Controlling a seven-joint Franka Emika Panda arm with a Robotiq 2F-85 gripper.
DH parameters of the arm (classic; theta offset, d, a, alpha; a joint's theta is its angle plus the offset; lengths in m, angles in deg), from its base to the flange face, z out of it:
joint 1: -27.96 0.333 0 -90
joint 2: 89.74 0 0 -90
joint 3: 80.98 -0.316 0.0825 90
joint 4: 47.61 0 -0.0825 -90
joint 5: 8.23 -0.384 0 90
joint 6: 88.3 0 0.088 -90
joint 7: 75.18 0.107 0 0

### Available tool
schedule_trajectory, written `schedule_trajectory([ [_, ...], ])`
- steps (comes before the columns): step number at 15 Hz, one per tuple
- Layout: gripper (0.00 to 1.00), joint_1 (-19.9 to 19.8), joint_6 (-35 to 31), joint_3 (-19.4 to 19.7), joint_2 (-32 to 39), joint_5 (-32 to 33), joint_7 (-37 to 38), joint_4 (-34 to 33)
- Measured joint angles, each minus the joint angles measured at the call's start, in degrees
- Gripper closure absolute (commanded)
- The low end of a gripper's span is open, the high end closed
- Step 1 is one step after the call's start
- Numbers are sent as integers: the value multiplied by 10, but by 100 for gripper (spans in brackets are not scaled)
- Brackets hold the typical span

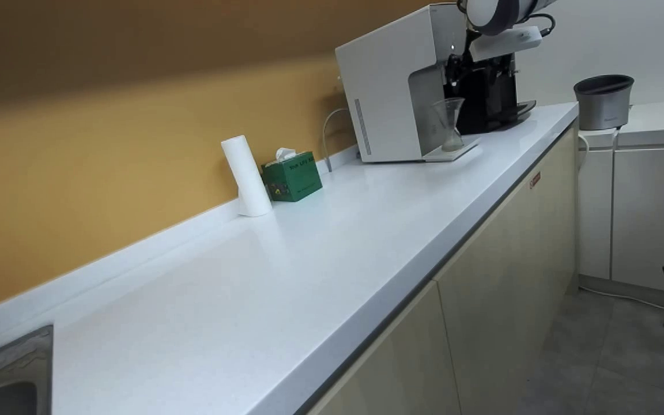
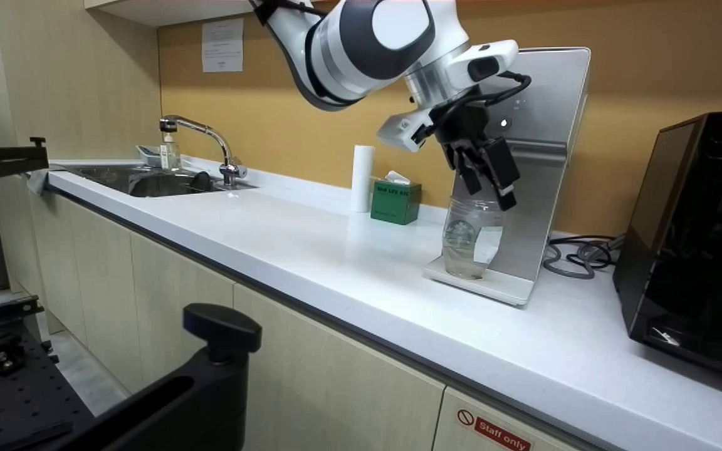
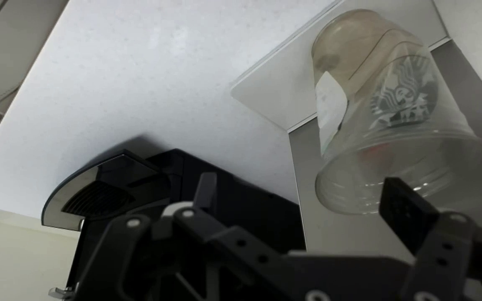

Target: Remove the plastic cup from the coffeemaker and put it on the countertop

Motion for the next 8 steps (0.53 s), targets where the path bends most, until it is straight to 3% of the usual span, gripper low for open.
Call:
schedule_trajectory([
  [8,0,8,0,-4,36,-16,0,-21],
])
